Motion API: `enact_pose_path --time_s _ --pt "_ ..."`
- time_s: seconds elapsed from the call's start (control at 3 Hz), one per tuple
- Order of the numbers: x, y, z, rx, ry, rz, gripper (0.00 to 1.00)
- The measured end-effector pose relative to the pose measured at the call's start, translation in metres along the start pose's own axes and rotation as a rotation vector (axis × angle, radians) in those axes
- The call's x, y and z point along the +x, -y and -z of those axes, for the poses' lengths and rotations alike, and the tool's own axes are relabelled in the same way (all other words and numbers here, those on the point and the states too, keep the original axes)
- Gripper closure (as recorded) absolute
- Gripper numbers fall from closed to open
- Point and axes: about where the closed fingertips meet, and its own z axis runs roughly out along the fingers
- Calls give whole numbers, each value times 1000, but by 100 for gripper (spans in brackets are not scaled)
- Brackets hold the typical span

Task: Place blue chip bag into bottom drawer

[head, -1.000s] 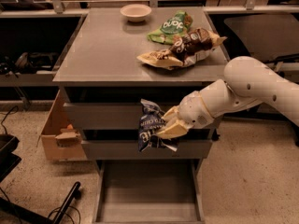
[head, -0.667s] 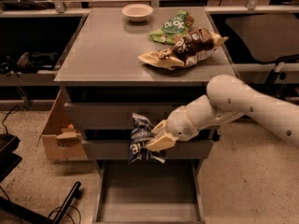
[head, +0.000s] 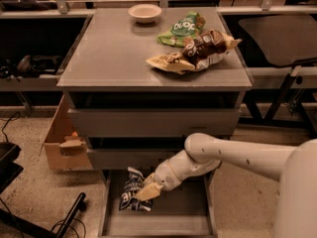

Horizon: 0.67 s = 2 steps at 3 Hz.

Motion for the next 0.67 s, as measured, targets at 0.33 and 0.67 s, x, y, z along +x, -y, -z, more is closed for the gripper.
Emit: enact_pose_path --time_s 0.33,0.67 --pt "54 29 -50 -19 -13 -151 100" --pt "57 35 -52 -10 -12 -164 100"
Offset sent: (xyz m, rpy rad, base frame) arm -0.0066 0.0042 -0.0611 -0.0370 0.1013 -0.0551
